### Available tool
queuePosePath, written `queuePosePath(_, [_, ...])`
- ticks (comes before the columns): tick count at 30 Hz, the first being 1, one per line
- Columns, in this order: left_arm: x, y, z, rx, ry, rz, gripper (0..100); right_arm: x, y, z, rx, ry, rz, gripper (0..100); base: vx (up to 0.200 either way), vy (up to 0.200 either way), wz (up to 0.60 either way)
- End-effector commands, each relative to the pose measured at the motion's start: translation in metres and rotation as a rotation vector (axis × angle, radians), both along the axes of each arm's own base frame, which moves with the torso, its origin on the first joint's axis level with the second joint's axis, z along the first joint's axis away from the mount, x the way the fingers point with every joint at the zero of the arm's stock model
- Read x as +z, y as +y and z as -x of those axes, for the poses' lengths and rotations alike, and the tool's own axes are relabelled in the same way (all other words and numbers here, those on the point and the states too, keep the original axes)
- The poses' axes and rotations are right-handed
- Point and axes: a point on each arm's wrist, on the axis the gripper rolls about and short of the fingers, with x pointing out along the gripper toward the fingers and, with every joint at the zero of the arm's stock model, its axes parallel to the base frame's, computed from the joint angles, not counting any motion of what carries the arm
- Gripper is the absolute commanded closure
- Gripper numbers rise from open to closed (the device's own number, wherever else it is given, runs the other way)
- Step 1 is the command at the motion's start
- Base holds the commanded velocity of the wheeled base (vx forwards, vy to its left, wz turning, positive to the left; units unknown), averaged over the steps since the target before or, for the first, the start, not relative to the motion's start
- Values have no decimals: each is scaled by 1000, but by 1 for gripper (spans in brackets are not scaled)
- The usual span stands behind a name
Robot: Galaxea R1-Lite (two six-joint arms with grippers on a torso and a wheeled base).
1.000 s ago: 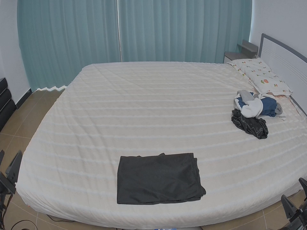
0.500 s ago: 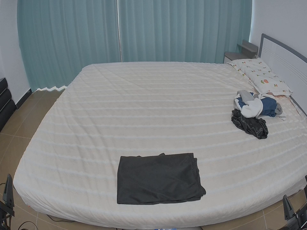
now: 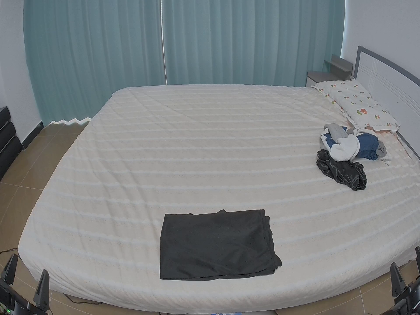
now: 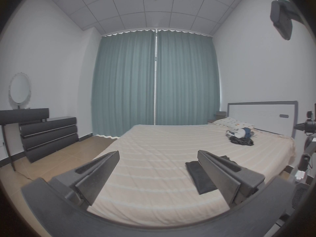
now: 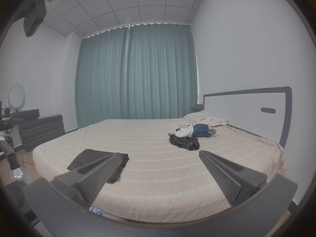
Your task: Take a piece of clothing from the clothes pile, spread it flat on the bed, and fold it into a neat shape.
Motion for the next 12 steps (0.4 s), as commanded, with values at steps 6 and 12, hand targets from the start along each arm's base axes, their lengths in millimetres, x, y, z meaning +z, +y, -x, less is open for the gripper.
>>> queuePosePath(6, [-12, 0, 0, 9, 61, -6, 0, -5, 0, 0, 2, 4, -3, 0, 0, 0, 0])
queuePosePath(12, [-12, 0, 0, 9, 61, -20, 0, -5, 0, 0, 0, 4, -9, 0, 0, 0, 0])
